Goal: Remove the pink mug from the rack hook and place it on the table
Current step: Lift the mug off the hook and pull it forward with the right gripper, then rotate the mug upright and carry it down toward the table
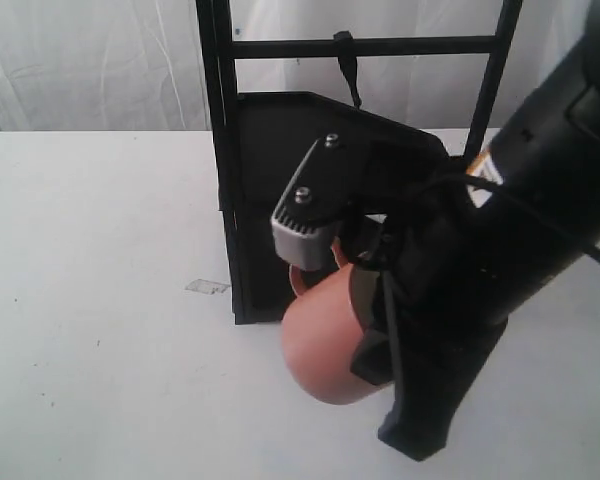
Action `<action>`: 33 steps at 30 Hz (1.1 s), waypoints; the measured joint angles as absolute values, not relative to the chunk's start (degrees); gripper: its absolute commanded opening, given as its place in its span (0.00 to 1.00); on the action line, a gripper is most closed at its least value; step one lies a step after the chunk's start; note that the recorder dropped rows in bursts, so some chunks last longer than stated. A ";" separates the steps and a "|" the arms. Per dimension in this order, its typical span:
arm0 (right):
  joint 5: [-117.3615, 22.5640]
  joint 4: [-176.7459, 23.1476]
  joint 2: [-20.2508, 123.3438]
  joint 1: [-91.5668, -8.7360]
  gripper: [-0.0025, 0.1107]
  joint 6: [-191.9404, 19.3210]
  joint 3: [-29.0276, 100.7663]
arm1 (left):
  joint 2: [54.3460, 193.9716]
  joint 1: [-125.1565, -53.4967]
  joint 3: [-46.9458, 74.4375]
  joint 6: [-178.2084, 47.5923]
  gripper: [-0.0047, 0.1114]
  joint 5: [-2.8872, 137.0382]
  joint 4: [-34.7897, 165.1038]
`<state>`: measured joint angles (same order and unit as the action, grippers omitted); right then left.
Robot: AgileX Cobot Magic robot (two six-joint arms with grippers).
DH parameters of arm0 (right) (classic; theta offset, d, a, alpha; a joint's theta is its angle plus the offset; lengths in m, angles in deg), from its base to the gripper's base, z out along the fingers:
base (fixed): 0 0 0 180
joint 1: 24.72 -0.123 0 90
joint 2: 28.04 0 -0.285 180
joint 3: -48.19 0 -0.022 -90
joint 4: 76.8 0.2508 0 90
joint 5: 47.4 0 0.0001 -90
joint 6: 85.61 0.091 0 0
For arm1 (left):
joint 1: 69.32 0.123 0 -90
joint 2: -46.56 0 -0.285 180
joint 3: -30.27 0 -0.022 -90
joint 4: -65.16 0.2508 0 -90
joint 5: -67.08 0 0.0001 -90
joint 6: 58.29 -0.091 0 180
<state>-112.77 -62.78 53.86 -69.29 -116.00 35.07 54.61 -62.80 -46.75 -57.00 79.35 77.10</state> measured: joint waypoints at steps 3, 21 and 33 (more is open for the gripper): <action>-113.44 -65.81 56.50 -71.86 0.02 -112.72 37.39 | 54.61 -62.80 -46.75 -57.00 0.04 79.35 77.10; -117.28 -70.85 74.42 -80.64 0.02 -103.55 52.03 | 54.61 -62.80 -46.75 -57.00 0.04 79.35 77.10; -117.38 -75.25 76.06 -75.01 0.02 -98.62 52.03 | 54.61 -62.80 -46.75 -57.00 0.04 79.35 77.10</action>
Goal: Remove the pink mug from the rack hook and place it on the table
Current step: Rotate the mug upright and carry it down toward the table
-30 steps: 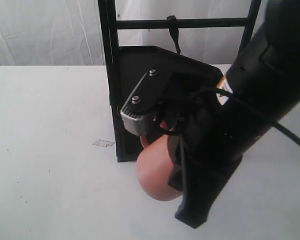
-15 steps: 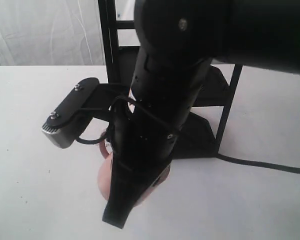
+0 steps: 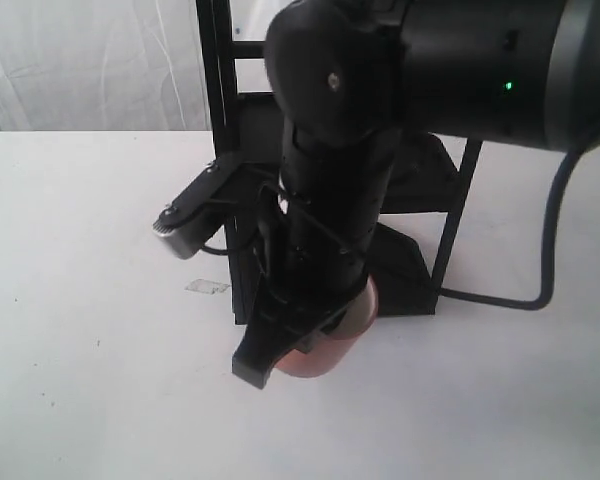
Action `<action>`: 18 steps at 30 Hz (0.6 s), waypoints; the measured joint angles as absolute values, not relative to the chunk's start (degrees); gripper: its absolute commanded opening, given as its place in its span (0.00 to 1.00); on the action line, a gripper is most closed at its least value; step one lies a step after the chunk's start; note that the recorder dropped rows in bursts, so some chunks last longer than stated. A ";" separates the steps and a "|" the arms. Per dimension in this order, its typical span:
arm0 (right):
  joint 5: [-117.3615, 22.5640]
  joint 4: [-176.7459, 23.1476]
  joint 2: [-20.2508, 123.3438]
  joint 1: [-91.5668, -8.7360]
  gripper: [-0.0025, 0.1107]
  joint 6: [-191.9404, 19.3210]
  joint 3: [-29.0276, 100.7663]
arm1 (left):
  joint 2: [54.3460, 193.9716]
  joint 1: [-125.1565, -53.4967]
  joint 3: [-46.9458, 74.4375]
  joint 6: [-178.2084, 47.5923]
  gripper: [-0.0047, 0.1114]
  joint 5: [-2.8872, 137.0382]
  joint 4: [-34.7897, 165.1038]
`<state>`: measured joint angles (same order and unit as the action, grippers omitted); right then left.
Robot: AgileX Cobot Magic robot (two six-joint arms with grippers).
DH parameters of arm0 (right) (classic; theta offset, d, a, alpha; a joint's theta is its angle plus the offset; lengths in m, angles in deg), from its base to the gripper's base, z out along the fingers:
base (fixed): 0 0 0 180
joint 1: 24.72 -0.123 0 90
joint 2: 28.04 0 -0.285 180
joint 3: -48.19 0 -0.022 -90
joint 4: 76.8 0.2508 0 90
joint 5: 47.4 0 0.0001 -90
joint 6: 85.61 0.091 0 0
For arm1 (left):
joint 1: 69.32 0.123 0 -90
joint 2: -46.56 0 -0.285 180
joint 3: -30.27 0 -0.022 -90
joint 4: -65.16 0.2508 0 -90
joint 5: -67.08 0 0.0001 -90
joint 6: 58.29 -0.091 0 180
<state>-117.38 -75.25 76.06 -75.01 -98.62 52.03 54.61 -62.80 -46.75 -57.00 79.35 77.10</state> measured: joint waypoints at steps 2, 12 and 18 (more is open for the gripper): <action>-117.38 -71.77 76.06 -73.02 0.02 -99.83 52.03 | 54.61 -62.80 -46.75 -57.00 0.04 79.35 77.10; -117.38 -64.42 77.85 -70.62 0.02 -102.60 52.13 | 54.61 -62.80 -46.75 -57.00 0.04 79.35 77.10; -117.38 -64.67 82.36 -70.62 0.02 -102.72 52.13 | 54.61 -62.80 -46.75 -57.00 0.04 79.35 77.10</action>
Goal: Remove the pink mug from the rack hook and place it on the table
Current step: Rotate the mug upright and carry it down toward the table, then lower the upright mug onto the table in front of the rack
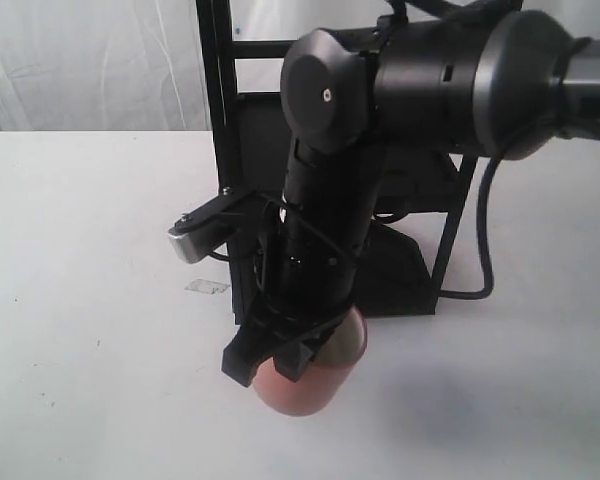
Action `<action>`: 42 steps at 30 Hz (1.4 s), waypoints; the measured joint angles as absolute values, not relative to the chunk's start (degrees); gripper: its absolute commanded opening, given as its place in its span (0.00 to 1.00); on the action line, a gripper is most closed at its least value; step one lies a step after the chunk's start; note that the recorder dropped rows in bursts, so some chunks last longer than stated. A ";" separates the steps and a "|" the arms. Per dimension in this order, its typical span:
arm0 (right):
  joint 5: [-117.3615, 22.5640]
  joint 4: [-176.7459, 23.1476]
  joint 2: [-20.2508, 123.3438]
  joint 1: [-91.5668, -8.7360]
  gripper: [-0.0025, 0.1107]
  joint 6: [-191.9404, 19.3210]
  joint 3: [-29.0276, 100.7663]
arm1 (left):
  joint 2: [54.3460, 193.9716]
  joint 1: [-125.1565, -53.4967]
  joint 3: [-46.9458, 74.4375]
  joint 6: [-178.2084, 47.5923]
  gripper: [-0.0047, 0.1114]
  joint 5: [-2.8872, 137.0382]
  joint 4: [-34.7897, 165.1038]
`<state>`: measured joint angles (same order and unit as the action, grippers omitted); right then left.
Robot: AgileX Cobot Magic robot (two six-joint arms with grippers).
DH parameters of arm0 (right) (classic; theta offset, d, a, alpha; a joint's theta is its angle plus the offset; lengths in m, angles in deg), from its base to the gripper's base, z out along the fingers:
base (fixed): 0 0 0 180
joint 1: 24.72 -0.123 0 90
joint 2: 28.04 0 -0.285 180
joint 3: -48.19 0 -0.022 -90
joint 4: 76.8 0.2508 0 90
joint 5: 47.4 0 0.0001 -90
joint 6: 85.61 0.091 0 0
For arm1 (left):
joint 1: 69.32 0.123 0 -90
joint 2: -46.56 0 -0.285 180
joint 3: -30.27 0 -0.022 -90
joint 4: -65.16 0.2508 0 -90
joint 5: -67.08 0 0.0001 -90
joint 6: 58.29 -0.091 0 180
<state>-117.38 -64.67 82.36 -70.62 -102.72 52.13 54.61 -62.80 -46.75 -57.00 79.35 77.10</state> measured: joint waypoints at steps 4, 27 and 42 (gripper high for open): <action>-117.38 -64.78 83.72 -70.62 0.02 -102.72 52.13 | 54.61 -62.80 -46.75 -57.00 0.04 79.35 77.10; -117.27 -65.21 87.21 -70.62 0.02 -102.72 52.13 | 54.61 -62.80 -46.75 -57.00 0.04 79.35 77.10; -117.27 -64.68 88.55 -70.62 0.07 -102.93 52.63 | 54.61 -62.80 -46.75 -57.00 0.04 79.35 77.10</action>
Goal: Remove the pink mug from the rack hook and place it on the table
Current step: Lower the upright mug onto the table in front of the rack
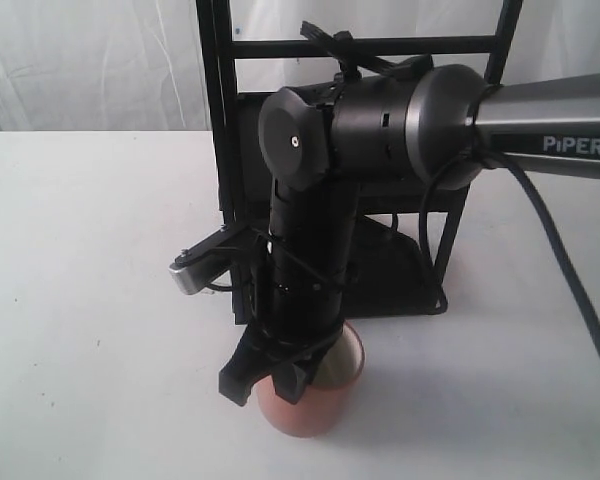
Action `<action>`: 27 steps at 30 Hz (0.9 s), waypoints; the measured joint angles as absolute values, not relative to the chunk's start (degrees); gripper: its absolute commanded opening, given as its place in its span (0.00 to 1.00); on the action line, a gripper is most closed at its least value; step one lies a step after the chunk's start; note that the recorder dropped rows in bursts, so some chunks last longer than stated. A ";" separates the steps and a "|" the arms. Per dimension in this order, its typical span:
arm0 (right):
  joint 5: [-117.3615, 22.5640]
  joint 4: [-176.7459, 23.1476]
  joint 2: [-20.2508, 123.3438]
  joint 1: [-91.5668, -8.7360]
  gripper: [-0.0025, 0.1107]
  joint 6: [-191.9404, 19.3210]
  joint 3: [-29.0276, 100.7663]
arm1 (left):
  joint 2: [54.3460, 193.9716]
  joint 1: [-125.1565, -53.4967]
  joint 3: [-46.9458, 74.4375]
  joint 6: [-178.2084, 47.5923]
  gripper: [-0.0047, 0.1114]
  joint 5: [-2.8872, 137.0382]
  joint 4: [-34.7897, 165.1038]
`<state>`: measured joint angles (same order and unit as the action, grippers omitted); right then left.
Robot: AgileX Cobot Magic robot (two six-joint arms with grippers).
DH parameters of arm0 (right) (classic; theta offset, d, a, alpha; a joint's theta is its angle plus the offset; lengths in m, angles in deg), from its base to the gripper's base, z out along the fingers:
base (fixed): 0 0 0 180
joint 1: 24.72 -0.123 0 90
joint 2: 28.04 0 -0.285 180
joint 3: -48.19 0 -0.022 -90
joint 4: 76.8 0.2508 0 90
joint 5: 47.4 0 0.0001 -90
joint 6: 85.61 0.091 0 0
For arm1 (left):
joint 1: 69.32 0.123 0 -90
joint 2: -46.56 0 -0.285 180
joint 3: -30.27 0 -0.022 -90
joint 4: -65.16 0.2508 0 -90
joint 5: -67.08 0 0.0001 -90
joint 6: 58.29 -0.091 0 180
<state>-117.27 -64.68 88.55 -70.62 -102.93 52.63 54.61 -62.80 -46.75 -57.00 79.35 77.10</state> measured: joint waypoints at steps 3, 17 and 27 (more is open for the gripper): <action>-117.27 -64.53 88.70 -70.62 0.14 -102.93 52.63 | 54.61 -62.80 -46.75 -57.00 0.04 79.35 77.10; -117.27 -64.70 89.35 -70.62 0.19 -102.93 52.63 | 54.61 -62.80 -46.75 -57.00 0.04 79.35 77.10; -116.56 -64.78 89.35 -70.62 0.28 -102.93 52.63 | 54.61 -62.80 -46.75 -57.00 0.04 79.35 77.14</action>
